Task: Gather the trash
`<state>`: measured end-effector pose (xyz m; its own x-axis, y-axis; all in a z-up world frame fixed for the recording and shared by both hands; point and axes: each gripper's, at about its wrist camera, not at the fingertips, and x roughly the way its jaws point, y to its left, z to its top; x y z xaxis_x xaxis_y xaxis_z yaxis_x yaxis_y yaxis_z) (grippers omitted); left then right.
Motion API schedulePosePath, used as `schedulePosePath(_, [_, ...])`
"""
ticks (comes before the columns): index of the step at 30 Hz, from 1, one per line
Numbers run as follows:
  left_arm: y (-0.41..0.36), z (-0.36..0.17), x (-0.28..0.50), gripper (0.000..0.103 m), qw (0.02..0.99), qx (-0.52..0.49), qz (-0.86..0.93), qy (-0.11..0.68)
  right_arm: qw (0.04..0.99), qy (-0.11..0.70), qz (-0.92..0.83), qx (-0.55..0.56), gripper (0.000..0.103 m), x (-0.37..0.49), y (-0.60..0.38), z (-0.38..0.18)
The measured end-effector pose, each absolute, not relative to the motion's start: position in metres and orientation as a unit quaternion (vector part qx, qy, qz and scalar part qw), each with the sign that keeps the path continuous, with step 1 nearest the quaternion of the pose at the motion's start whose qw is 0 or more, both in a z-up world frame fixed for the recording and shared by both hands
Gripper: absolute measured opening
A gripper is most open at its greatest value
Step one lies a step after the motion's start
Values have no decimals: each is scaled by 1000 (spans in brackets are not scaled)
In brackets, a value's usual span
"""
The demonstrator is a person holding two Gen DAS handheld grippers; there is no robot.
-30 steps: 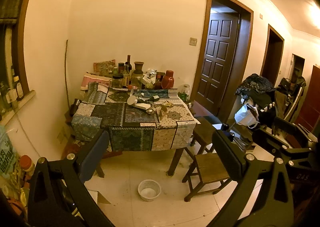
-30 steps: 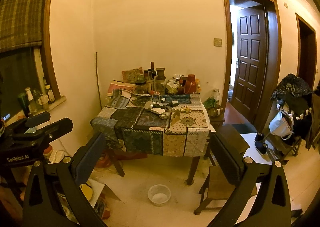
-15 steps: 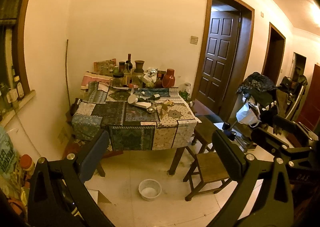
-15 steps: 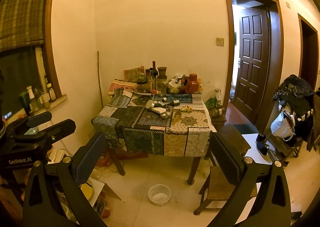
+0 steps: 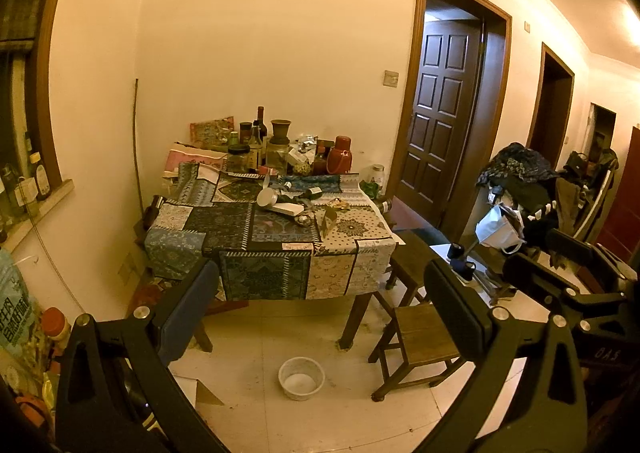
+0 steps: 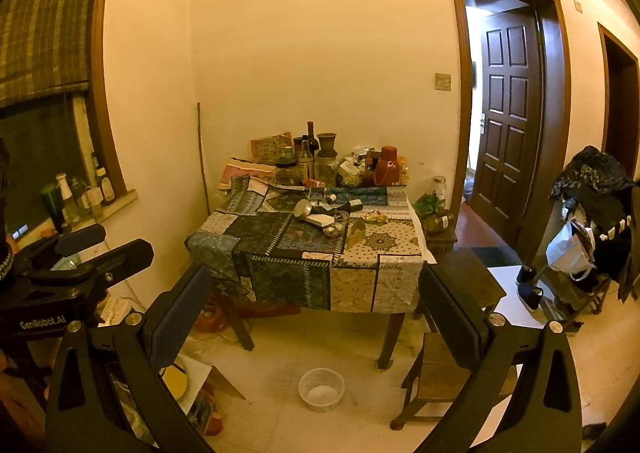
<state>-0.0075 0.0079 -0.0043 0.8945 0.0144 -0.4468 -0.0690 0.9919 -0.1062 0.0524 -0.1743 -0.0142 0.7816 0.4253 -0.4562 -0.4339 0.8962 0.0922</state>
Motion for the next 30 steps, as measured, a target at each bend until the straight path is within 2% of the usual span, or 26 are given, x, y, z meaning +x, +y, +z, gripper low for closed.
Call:
schedulePosePath(17, [2, -11, 10, 103, 972, -54, 37, 226, 940, 239, 245, 1, 103, 69, -193, -18])
schedulePosePath(18, [-18, -3, 7, 103, 972, -51, 39, 226, 940, 239, 246, 1, 103, 71, -195, -18])
schedulePosePath(30, [-40, -2, 42, 103, 973, -50, 51, 220, 943, 238, 234, 8, 103, 106, -222, -18])
